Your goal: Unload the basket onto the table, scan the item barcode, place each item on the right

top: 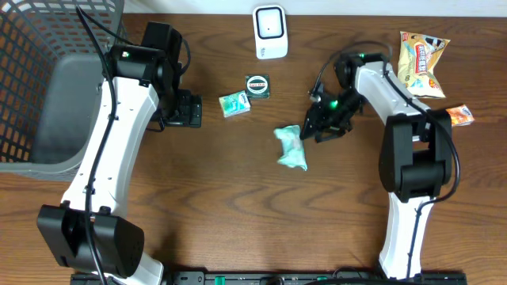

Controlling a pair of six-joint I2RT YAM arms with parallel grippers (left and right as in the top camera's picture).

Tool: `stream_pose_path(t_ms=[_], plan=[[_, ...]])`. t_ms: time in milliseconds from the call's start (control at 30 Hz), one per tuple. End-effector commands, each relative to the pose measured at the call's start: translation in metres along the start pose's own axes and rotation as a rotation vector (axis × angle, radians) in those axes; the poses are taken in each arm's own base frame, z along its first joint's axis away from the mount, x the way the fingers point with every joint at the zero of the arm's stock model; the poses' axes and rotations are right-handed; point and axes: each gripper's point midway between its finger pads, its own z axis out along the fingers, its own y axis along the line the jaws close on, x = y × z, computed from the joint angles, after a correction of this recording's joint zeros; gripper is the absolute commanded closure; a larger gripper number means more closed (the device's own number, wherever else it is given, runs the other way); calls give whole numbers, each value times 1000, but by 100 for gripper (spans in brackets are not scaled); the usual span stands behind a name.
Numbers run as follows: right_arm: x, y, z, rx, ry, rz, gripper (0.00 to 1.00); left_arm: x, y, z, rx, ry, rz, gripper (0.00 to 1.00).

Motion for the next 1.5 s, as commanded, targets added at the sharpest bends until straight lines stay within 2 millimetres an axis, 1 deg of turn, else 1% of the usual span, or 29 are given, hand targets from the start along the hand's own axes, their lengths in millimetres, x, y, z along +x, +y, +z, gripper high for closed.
stream_pose_path(t_ms=[0,100,167,233,367,433,533,633,700,800,933,1200,1267,1333,1400,1467], plan=[[1,20,-21,126,-61,-75,50,0,4,2,-17,4,-12,2],[8,40,-16,192,-60,-129,49,0,4,2,-17,4,-12,2],[10,47,-10,260,-60,-144,49,0,4,2,-17,4,-12,2],[12,55,-1,335,-62,-163,49,0,4,2,-17,4,-12,2],[14,79,18,444,-82,-274,49,0,4,2,-17,4,-12,2],[13,83,22,515,-105,-284,48,0,4,2,-17,4,-12,2],[11,79,19,674,-176,-237,48,0,4,2,-17,4,-12,2],[9,76,13,796,-252,-195,48,0,4,2,-17,4,-12,2],[8,75,10,839,-282,-177,48,0,4,2,-17,4,-12,2],[7,77,12,847,-291,-186,47,0,4,2,-17,4,-12,2],[3,76,24,839,-309,-201,47,0,4,2,-17,4,-12,2],[4,57,52,842,-307,-210,48,0,4,2,-17,4,-12,2],[5,53,56,843,-306,-210,52,0,4,2,-17,4,-12,2],[5,50,58,844,-304,-209,61,0,4,2,-17,4,-12,2],[5,47,58,843,-301,-200,79,0,4,2,-17,4,-12,2],[5,46,58,822,-292,-188,91,0,4,2,-17,4,-12,2]])
